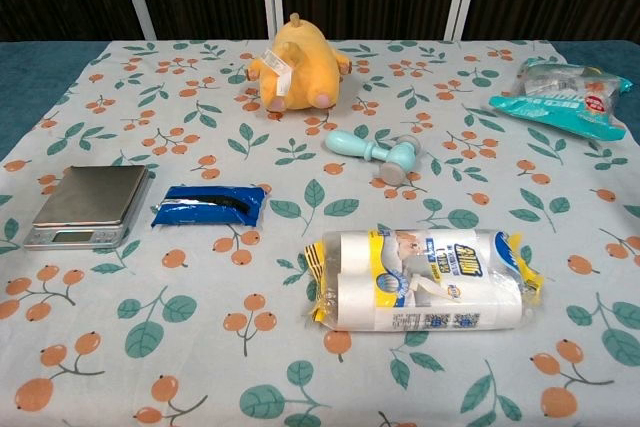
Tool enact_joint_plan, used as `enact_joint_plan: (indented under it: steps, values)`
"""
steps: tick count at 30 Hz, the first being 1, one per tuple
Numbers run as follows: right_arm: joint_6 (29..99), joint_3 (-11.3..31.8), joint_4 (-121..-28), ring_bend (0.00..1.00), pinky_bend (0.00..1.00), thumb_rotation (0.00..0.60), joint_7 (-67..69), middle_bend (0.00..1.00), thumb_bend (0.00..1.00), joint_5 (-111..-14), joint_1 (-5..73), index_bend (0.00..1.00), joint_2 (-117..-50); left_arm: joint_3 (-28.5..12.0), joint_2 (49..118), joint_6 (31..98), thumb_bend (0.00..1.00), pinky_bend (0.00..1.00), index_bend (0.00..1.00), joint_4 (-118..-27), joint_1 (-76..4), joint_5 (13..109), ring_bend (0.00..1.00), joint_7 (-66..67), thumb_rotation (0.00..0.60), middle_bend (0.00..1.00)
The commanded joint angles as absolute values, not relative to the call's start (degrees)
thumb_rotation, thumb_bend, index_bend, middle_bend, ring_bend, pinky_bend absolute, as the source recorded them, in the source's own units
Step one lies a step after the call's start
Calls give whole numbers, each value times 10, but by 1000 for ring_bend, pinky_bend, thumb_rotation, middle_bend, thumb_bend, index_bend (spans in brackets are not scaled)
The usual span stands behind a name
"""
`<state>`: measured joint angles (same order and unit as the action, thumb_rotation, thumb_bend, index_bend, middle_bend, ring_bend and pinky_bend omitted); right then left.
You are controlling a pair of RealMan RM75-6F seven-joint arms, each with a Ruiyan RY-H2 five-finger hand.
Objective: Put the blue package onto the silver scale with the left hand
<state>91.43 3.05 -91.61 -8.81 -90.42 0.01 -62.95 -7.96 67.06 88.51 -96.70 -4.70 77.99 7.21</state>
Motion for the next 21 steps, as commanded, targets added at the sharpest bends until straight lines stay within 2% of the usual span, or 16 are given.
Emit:
enact_joint_plan:
  steps: [1,21]
  values:
    - [916,31,-914,5,0,600,-85,31,555,-907,1,59,-632,-79,671,886,153,25,74,-967,-47,781,0,72,600,16]
    - [934,37,-927,5,0,600,-76,32,555,-904,-6,59,-623,-64,661,883,131,24,61,-978,-45,812,0,45,600,17]
